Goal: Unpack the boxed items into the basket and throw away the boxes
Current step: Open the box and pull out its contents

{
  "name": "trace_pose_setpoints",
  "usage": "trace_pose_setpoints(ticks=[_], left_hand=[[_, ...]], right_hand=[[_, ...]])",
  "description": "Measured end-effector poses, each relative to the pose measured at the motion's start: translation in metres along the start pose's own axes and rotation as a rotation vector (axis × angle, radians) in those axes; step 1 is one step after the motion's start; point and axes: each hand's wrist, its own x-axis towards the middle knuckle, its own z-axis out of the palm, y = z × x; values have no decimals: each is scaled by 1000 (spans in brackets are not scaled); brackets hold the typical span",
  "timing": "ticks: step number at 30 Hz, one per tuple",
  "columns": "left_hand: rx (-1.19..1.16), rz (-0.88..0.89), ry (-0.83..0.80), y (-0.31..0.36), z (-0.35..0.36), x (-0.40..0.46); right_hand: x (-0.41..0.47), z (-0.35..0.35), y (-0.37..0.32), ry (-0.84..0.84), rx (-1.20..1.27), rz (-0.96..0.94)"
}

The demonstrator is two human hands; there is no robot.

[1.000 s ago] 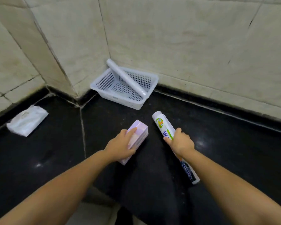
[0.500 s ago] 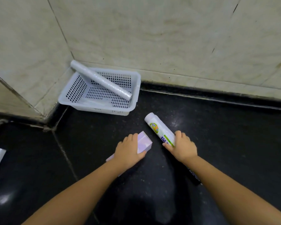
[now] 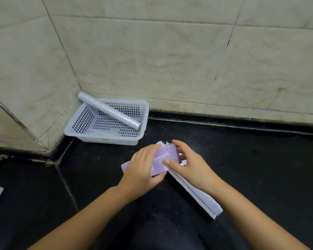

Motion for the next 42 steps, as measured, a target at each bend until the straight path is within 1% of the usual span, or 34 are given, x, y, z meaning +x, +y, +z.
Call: trace_pose_setpoints(ticks=[2,4,5,7,9,11,13,16,18,22,25,27,28,30,33,35,36,37,38,39,40,41,42], left_hand=[[-128,-5,-96,6,-8,6],[-328,-118,-241,11,-18,16],[-397,-175,-281,13,-22,21],[-485,-254,-288,16,-29,30],[-496,-258,-267,19,-32,36],[-381,-207,-252,23,-34,38],[-184,-130,-217,25,-33,37],[-6,-32,-145,28,-34,38],[95,41,-128,30,-36,38],[212,133,-132,31,-39,39],[268,186,-127,33,-42,43],[273,207,-152,35,-44,47],[243,197,-168,35,-46,49],[107,127,-184,35,-51,54],[-229,-58,-157,29,-62,54],[-390,-125,-161,27,-65,51],[-426,-135,-172,27,-65,50],[-435,-134,-180,28,-65,49],[-435,-128,-184,29,-63,49],[-433,-124,-185,31,-62,49],[-431,-124,-188,32,-61,50],[-425,-129,-192,33,-60,50],[-417,-134,-193,34,-59,50]], right_hand=[[-6,-7,-1,15,19,-33],[-10,-16,-4,-40,27,-77],[-12,-21,-7,-74,23,-102],[-13,-30,-9,-126,40,-134],[-12,-37,-10,-166,101,-129],[-10,-45,-12,-188,209,-82],[-7,-49,-16,-185,293,-18],[-2,-46,-19,-207,294,35],[-1,-43,-21,-218,282,40],[0,-41,-22,-205,269,46],[0,-41,-19,-193,290,60],[1,-42,-18,-185,302,52],[2,-43,-18,-177,318,50],[3,-50,-18,-169,398,45],[2,-65,-13,-209,647,52],[1,-71,-9,-179,756,76],[0,-72,-8,-121,712,92],[0,-72,-8,-39,573,100],[0,-71,-7,52,345,82],[-1,-71,-9,135,66,25],[-3,-70,-12,190,-183,-73],[-5,-69,-16,211,-347,-195],[-6,-67,-21,191,-437,-296]])
